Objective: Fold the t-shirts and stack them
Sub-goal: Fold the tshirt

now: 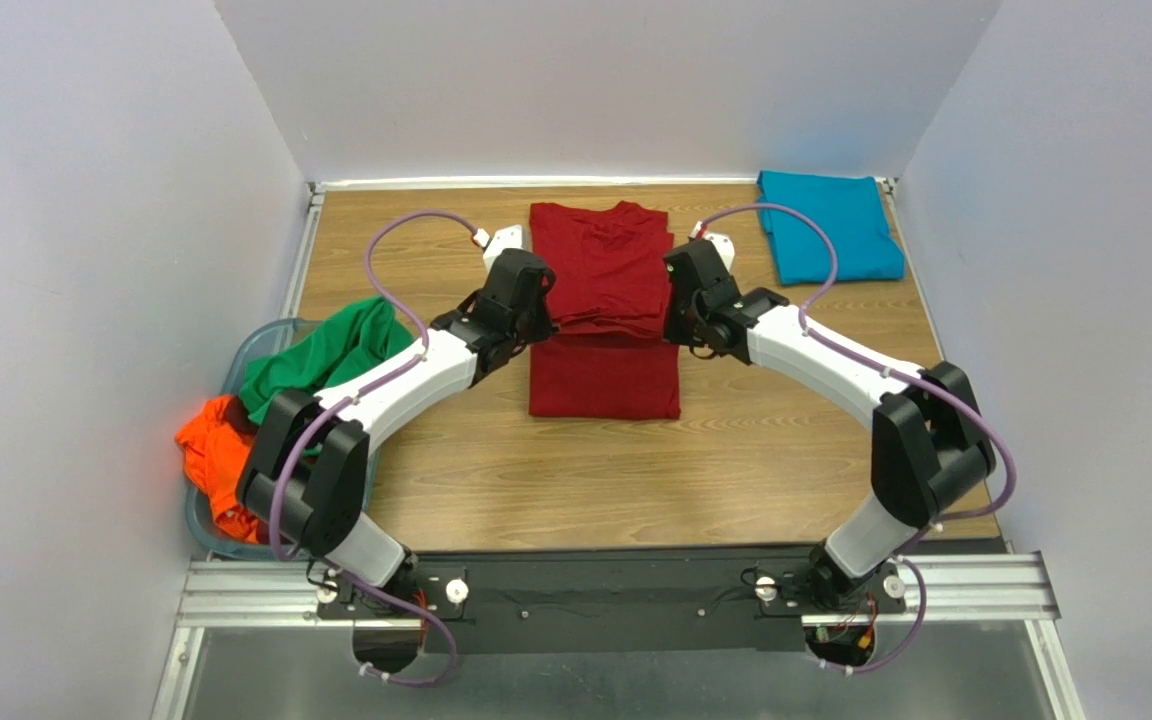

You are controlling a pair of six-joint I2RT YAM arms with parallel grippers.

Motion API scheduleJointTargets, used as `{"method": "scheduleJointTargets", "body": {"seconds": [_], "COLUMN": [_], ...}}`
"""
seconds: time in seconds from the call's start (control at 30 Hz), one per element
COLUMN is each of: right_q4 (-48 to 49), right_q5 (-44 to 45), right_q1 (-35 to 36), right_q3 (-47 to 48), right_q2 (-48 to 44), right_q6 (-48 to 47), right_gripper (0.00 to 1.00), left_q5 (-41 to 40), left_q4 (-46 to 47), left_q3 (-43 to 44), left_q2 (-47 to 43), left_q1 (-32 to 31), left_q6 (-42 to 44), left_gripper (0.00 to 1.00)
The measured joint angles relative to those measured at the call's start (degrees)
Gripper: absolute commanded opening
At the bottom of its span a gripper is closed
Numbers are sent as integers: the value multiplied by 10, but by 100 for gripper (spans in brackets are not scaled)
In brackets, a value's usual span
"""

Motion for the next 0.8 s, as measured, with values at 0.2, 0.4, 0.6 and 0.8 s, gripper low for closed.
{"method": "scheduleJointTargets", "body": {"seconds": [0.2,0.4,0.6,0.8], "right_q4": [9,10,12,13], "right_q5": [-10,-15,-15,-15], "right_q1": [-9,-17,-23,-31], "right_q3": [33,55,66,74], "right_q2": [55,95,118,142], "right_q6": [-10,-13,-12,-11], "right_gripper": [1,3,6,50], "left_q5": [15,21,30,37], "left_q4": [1,3,9,12], "left_q3": [14,35,69,72], "left_q2": [39,78,125,141], "left_q1": [22,32,39,44], "left_q6": [7,17,28,35], "left_gripper": [0,0,4,71]}}
